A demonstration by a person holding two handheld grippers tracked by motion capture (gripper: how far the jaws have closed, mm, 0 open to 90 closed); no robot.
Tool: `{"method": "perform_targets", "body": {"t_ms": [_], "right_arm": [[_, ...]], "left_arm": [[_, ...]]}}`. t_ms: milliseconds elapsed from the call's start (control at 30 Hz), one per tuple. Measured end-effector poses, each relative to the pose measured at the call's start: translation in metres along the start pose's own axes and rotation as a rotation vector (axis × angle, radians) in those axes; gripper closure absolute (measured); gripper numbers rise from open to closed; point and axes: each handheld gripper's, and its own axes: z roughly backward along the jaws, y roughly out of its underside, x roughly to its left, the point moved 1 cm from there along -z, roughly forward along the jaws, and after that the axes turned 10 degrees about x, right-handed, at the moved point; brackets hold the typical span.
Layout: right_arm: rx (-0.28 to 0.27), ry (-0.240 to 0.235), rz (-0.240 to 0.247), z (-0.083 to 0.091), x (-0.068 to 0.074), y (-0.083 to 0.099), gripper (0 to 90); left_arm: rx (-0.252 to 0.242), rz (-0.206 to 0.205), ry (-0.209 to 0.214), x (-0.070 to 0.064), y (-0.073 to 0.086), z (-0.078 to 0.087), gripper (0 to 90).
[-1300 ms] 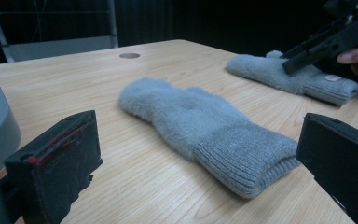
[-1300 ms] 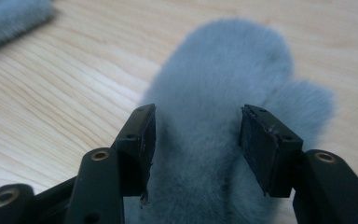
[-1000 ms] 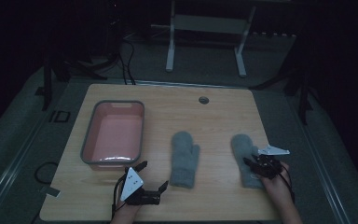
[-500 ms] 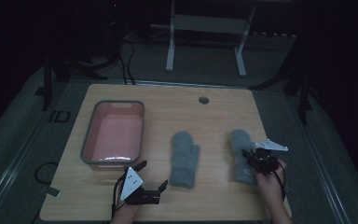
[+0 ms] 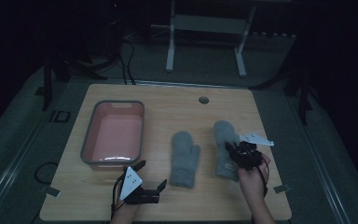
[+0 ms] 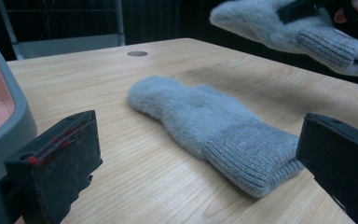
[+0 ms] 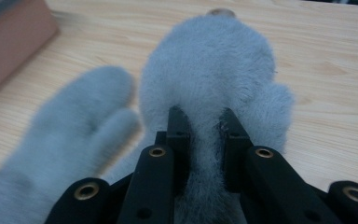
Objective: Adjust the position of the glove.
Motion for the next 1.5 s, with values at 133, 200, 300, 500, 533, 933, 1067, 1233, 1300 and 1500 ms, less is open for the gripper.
{"method": "perform_targets", "body": {"t_ms": [133, 200, 300, 500, 533, 933, 1067, 1233, 1300, 1500], "right_arm": [[0.001, -0.023, -0.007, -0.005, 0.020, -0.004, 78.7], [0.005, -0.013, -0.002, -0.009, 0.030, -0.006, 78.6], [0.000, -0.022, -0.004, -0.013, 0.044, -0.009, 78.7], [0.015, -0.059, 0.014, -0.024, 0.073, -0.015, 78.7], [0.014, -0.049, 0.023, -0.028, 0.077, -0.016, 78.7], [0.053, -0.107, -0.019, -0.053, 0.113, -0.018, 77.8], [0.096, -0.096, -0.024, -0.070, 0.119, -0.012, 76.4], [0.123, -0.058, -0.008, -0.085, 0.117, 0.000, 74.1], [0.137, -0.072, -0.005, -0.088, 0.117, 0.001, 70.0], [0.134, -0.109, 0.011, -0.084, 0.115, -0.001, 51.0]], "left_arm": [[-0.002, -0.003, 0.003, -0.001, 0.000, 0.001, 0.1], [-0.001, -0.007, 0.000, -0.001, 0.000, 0.001, 0.1], [-0.004, -0.007, 0.000, -0.001, -0.001, 0.001, 0.1], [-0.009, -0.016, -0.003, -0.001, -0.002, 0.002, 0.1], [-0.008, -0.021, -0.003, -0.001, -0.002, 0.003, 0.2], [-0.020, -0.026, 0.006, 0.001, -0.003, 0.006, 0.1], [-0.025, -0.023, 0.012, 0.001, -0.004, 0.008, 0.1], [-0.029, -0.020, 0.014, 0.001, -0.005, 0.008, 0.1], [-0.026, -0.017, 0.016, 0.001, -0.004, 0.008, 0.1], [-0.022, -0.019, 0.023, 0.000, -0.005, 0.007, 0.1]]}}
